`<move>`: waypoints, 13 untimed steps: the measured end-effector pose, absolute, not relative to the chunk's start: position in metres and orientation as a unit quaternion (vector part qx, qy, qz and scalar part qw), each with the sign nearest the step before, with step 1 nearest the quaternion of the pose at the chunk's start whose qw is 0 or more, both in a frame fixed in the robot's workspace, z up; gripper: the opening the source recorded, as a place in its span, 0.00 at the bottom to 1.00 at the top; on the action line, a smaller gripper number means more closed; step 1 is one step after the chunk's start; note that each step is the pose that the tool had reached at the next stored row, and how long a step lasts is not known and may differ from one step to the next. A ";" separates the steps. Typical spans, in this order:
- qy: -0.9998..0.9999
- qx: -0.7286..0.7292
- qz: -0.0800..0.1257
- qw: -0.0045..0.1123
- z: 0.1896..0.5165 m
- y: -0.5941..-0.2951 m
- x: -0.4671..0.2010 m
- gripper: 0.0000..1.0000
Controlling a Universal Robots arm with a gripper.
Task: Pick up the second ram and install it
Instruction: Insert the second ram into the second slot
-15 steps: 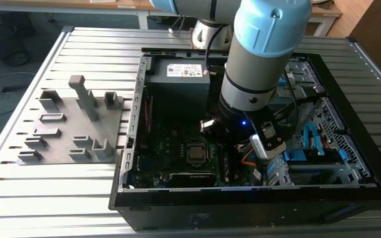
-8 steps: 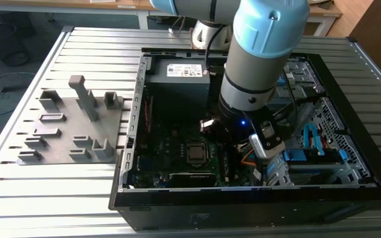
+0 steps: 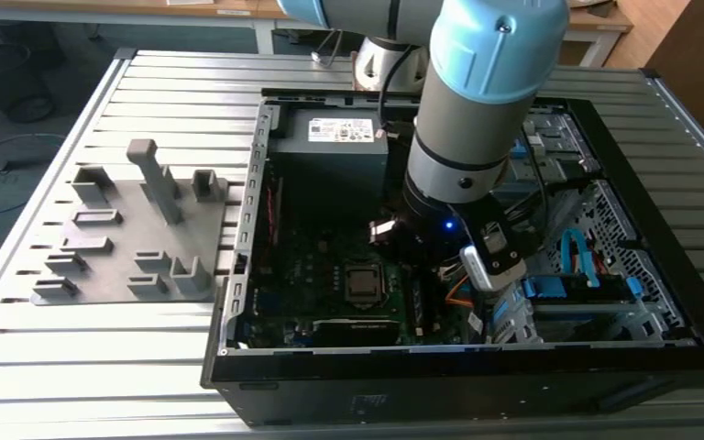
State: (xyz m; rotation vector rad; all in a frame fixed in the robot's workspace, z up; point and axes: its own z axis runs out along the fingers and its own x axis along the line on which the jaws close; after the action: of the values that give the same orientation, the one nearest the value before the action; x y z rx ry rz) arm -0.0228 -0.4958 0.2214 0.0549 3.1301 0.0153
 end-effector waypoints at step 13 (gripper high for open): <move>1.000 0.014 0.005 0.006 0.219 -0.495 -0.023 0.14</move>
State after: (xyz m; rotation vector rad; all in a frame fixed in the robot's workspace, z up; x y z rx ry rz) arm -0.0232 -0.4946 0.2193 0.0451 3.1301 0.0152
